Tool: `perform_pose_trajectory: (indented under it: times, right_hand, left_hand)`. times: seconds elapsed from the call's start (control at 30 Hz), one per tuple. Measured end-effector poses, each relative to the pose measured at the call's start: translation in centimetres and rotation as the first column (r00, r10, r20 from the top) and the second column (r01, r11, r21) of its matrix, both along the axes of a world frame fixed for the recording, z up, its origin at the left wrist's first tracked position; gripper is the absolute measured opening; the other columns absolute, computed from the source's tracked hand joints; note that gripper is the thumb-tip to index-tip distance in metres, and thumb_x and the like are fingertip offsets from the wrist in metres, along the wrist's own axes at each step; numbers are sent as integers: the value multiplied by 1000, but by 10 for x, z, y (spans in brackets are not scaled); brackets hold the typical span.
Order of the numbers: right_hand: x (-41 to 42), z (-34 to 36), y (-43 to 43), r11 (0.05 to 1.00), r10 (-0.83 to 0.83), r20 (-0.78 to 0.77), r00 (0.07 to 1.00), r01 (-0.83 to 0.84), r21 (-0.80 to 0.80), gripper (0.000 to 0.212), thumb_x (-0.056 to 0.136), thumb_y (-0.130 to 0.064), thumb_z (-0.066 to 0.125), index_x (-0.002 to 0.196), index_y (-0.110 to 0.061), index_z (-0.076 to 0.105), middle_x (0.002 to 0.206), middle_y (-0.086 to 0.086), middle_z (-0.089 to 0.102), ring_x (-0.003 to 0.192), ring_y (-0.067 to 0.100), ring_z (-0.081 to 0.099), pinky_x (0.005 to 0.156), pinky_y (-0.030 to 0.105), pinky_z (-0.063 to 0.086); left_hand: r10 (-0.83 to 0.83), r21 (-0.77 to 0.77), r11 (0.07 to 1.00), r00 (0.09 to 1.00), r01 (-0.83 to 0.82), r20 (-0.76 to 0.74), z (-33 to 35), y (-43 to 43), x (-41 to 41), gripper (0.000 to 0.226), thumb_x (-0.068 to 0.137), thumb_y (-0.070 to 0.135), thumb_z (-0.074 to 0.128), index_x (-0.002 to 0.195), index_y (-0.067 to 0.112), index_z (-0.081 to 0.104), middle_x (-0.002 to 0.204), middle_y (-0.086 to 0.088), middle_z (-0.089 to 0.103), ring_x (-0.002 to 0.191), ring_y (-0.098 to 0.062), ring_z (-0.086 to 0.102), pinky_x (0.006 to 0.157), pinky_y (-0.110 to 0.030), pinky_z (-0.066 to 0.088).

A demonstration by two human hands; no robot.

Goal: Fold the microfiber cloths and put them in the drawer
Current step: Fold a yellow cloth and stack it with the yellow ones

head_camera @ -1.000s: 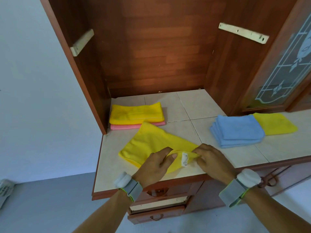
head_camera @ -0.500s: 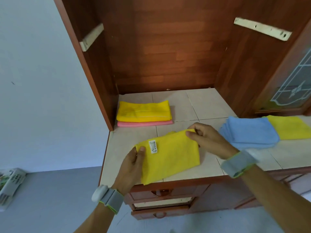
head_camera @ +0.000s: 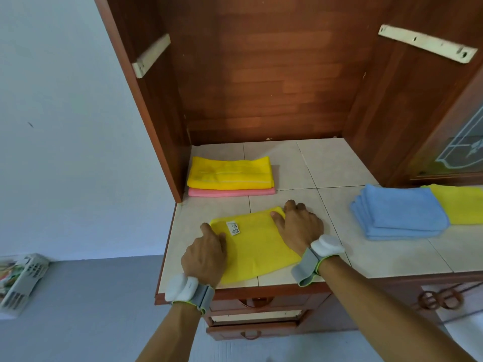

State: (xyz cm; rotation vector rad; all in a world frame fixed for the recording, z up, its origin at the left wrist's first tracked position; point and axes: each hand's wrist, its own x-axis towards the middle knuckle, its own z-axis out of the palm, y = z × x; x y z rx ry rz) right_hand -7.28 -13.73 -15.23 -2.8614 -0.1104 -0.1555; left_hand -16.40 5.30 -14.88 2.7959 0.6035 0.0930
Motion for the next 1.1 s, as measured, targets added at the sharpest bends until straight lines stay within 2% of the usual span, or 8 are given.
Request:
perform_pose_trajectory:
  times: [0.17, 0.4, 0.5, 0.6, 0.77, 0.87, 0.93, 1.1]
  right_hand:
    - [7, 4, -1, 992, -102, -143, 984, 112, 64, 49, 94, -55, 46, 115, -11, 54, 117, 16, 56, 109, 38, 57, 84, 39, 44]
    - [4, 16, -20, 957, -44, -211, 977, 102, 273, 40, 96, -44, 51, 110, -8, 44, 105, 15, 63, 100, 39, 60, 74, 37, 44]
    - [-10, 19, -26, 750, 37, -329, 944, 191, 634, 33, 94, -32, 59, 111, -14, 39, 99, 15, 59, 80, 33, 65, 60, 36, 54]
    - [-33, 18, -26, 509, 163, -377, 912, 250, 824, 33, 97, -20, 55, 121, -26, 34, 94, 22, 57, 61, 29, 64, 54, 39, 58]
    - [-58, 23, -22, 390, 206, -330, 921, 232, 891, 24, 100, -9, 44, 116, -27, 47, 96, 24, 58, 68, 28, 69, 58, 37, 58]
    - [-65, 34, -17, 394, 246, -351, 904, 238, 888, 17, 102, -10, 40, 108, -15, 54, 86, 13, 55, 60, 17, 66, 63, 36, 59]
    - [-67, 40, -19, 407, 333, -400, 854, 253, 878, 16, 100, -10, 46, 106, -12, 60, 85, 12, 58, 67, 21, 67, 71, 36, 59]
    - [-72, 47, -42, 870, 386, -300, 873, -236, 432, 40, 76, -16, 70, 107, -37, 54, 89, -4, 59, 73, 4, 58, 64, 15, 45]
  left_hand:
    - [-206, 209, 968, 923, 143, 325, 7, -28, -3, 59, 97, 45, 45, 145, 13, 38, 136, -20, 50, 121, -39, 50, 92, -49, 48]
    - [-368, 97, 924, 929, 370, -39, -31, -46, 19, 85, 88, 75, 14, 153, 22, 29, 159, -21, 23, 145, -44, 22, 115, -60, 21]
    - [-586, 156, 786, 802, 598, -119, -27, -10, 45, 87, 82, 80, 4, 156, 33, 4, 165, -9, -3, 151, -32, -3, 122, -50, 3]
    - [-676, 156, 715, 731, 681, -95, -12, 14, 53, 87, 82, 82, 5, 156, 35, 6, 165, -5, -6, 152, -27, -5, 123, -48, 4]
    - [-739, 158, 674, 663, 722, 121, 5, -31, -1, 105, 69, 95, 31, 149, 27, 32, 153, -5, 32, 134, -27, 32, 110, -44, 31]
    - [-715, 164, 699, 684, 696, 142, -5, -49, -25, 107, 65, 92, 43, 145, 22, 37, 133, -3, 49, 113, -24, 48, 93, -40, 44]
    - [-687, 145, 725, 691, 673, 226, -12, -41, -29, 79, 79, 70, 50, 140, 22, 39, 121, -4, 58, 101, -27, 58, 82, -37, 50]
    - [-581, -427, 594, 731, 682, 359, 1, -8, -32, 28, 99, 32, 48, 125, 33, 57, 110, 5, 70, 92, -27, 64, 78, -36, 52]
